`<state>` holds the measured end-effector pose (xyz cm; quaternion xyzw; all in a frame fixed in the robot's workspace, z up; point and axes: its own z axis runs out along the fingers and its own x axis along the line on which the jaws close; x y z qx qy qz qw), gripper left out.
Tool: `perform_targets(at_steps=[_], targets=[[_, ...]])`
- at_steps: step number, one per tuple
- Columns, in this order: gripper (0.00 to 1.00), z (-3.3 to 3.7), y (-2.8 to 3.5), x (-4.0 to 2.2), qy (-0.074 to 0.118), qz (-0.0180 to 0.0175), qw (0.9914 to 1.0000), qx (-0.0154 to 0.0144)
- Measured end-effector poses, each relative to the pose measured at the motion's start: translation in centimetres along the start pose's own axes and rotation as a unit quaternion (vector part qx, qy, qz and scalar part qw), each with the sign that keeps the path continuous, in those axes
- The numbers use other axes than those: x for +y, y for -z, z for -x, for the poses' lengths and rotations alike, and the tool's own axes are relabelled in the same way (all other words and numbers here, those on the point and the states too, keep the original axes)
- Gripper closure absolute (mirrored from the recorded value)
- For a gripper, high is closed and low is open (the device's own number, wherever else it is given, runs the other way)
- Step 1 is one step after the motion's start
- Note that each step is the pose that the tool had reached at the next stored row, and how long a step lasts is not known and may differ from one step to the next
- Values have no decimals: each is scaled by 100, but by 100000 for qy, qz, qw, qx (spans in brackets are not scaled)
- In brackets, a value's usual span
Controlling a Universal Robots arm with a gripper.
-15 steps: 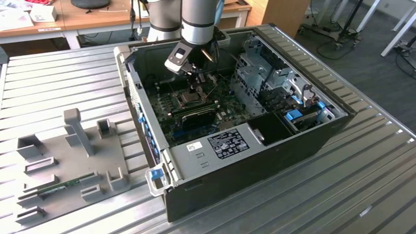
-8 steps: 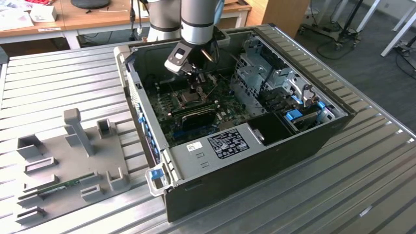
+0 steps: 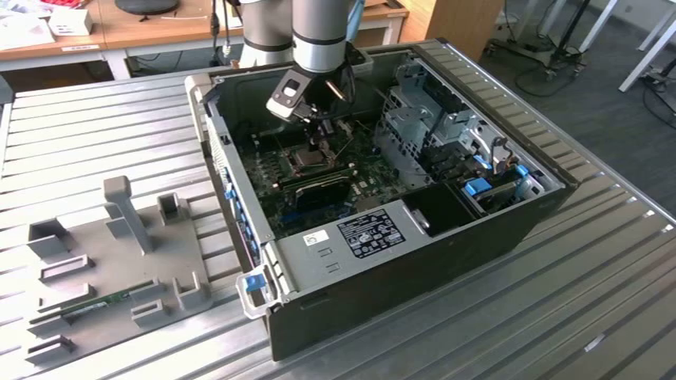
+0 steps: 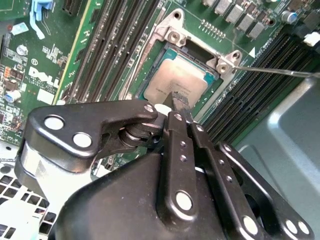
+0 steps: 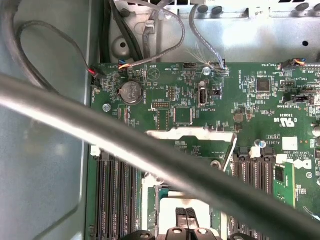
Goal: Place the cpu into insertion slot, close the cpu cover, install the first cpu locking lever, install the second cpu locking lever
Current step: 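Place the cpu into insertion slot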
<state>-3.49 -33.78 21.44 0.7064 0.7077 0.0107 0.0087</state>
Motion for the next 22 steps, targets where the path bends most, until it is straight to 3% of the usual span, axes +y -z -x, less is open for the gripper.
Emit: perform_targets(at_steps=[22], targets=[[90, -3, -10, -55, 6, 89, 100000, -2]])
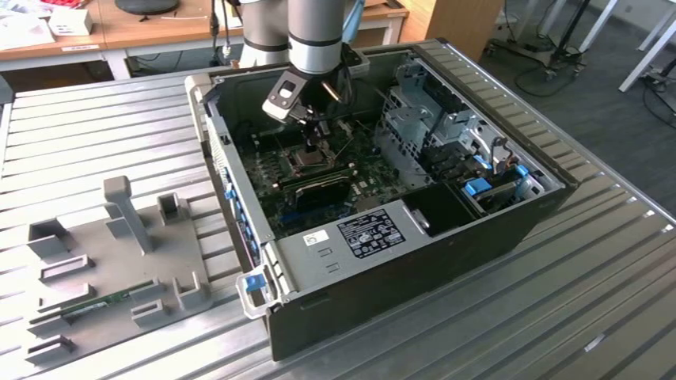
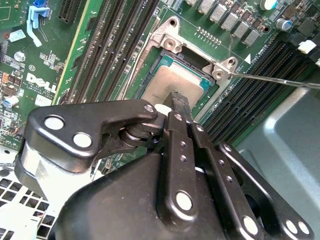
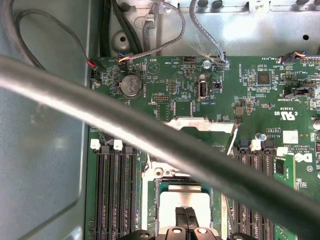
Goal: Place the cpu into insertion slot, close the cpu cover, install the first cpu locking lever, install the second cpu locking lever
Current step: 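Place the cpu into insertion slot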
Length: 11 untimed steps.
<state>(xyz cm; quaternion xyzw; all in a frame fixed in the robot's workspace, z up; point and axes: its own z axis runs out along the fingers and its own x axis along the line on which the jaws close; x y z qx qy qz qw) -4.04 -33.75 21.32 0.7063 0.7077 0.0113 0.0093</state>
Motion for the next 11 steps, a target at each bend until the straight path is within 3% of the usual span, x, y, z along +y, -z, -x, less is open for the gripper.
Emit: perform_targets(at_steps=[6, 11], targets=[[90, 0, -1, -2, -4, 0, 100000, 0], [90, 0, -57, -7, -12, 2, 100000, 6]])
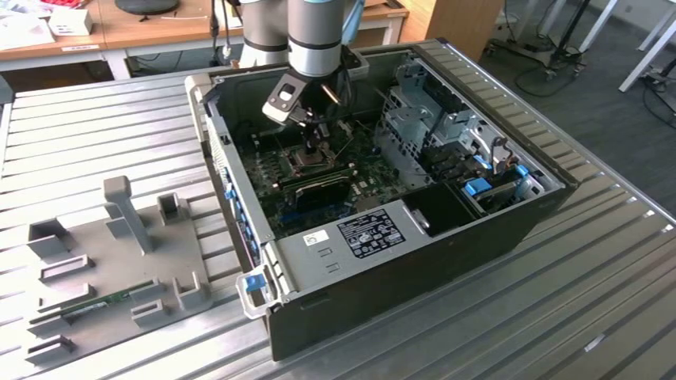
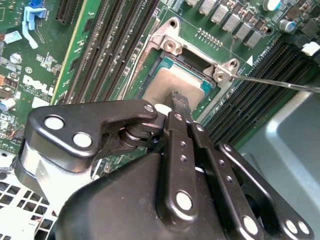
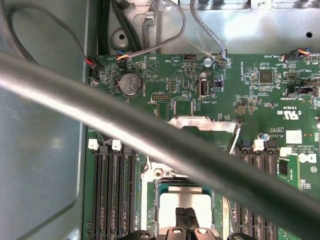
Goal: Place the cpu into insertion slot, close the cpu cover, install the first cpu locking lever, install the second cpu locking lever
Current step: 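Place the cpu into insertion slot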
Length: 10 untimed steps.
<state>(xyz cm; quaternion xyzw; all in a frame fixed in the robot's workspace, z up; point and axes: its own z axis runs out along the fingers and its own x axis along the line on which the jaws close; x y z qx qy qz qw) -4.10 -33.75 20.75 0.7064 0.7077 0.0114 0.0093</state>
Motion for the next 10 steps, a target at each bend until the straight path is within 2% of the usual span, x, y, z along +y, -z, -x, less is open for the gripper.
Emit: perform_targets(at_steps=[5, 10], targets=[[90, 0, -24, -5, 10, -3, 100000, -8], [90, 1, -75, -8, 7, -17, 100000, -12]])
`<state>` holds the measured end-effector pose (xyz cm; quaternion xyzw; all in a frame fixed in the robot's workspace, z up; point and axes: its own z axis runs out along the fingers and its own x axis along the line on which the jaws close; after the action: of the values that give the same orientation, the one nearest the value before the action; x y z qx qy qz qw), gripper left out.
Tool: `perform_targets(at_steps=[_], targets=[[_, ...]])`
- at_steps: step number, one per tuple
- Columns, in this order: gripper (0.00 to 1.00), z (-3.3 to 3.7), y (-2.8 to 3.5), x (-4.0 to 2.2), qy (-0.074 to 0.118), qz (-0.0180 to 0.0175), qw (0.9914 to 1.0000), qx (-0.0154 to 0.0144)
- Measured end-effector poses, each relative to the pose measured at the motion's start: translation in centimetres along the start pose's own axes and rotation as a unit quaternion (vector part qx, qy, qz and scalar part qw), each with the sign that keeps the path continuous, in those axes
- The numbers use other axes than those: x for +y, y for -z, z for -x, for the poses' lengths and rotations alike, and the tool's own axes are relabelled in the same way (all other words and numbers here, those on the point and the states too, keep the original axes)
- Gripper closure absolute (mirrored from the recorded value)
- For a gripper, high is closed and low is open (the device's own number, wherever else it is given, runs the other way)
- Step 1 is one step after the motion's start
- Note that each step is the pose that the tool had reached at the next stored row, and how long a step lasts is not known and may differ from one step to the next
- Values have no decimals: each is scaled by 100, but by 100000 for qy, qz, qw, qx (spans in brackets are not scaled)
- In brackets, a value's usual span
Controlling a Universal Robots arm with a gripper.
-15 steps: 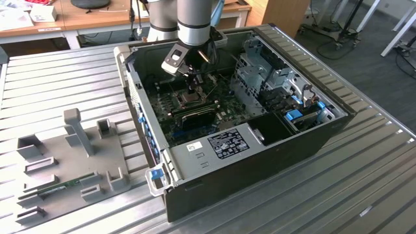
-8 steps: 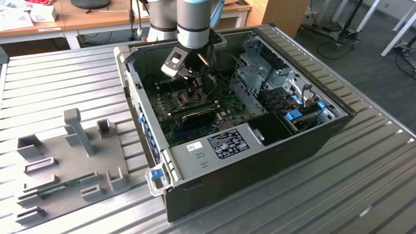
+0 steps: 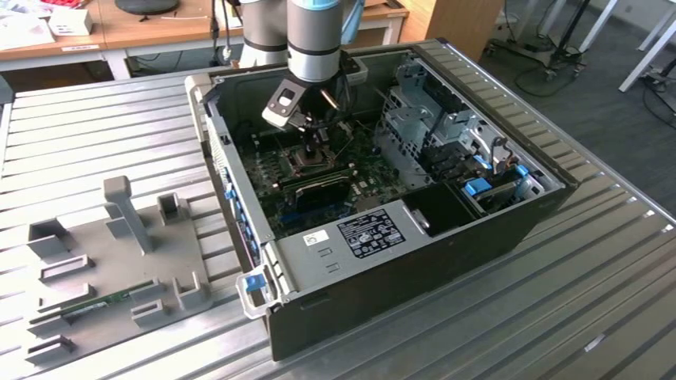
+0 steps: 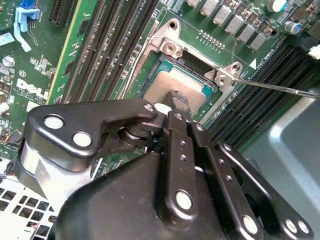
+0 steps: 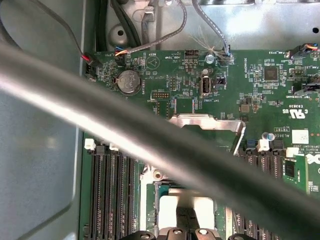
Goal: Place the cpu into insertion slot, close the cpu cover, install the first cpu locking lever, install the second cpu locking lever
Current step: 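Place the cpu into insertion slot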
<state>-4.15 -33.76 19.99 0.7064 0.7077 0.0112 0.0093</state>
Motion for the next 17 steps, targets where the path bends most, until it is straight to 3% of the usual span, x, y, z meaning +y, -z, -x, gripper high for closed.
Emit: perform_targets(at_steps=[17], targets=[[90, 0, -19, -1, -3, 10, 100000, 15]])
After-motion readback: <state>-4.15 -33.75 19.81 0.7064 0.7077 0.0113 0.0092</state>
